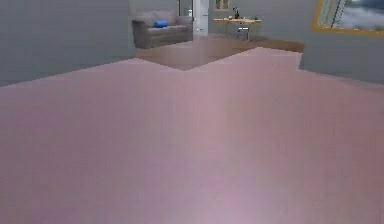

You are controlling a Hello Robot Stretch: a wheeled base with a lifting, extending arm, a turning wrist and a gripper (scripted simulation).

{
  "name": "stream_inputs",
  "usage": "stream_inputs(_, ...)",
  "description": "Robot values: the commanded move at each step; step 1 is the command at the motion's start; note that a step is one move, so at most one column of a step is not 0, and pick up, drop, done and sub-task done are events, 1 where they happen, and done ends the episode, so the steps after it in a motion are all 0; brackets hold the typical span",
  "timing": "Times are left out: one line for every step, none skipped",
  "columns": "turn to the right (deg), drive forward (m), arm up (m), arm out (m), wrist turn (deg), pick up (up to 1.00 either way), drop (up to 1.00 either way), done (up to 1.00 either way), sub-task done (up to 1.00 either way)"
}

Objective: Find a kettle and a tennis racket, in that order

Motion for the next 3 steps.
stream_inputs(0.0, 1.00, 0.00, 0.00, 0.0, 0.00, 0.00, 0.00, 0.00)
stream_inputs(0.0, 1.00, 0.00, 0.00, 0.0, 0.00, 0.00, 0.00, 0.00)
stream_inputs(0.0, 1.00, 0.00, 0.00, 0.0, 0.00, 0.00, 0.00, 0.00)
